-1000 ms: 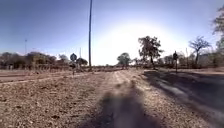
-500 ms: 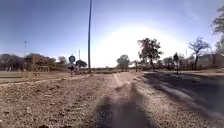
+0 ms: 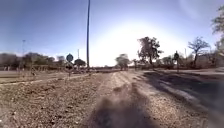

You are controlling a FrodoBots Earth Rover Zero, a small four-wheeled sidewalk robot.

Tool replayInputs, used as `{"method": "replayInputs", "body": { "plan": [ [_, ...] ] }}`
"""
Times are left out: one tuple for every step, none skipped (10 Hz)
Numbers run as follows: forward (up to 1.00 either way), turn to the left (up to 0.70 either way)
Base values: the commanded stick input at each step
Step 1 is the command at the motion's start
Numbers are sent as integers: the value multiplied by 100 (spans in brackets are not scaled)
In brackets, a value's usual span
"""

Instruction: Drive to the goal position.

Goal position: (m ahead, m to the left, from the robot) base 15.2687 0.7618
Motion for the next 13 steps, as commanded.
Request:
{"method": "replayInputs", "body": {
  "plan": [
    [50, 0],
    [50, 0],
    [50, 0],
    [50, 0],
    [50, 0],
    [50, 0],
    [50, 0],
    [50, 0],
    [50, 0],
    [50, 0],
    [50, 0],
    [50, 0],
    [50, 0]
  ]
}}
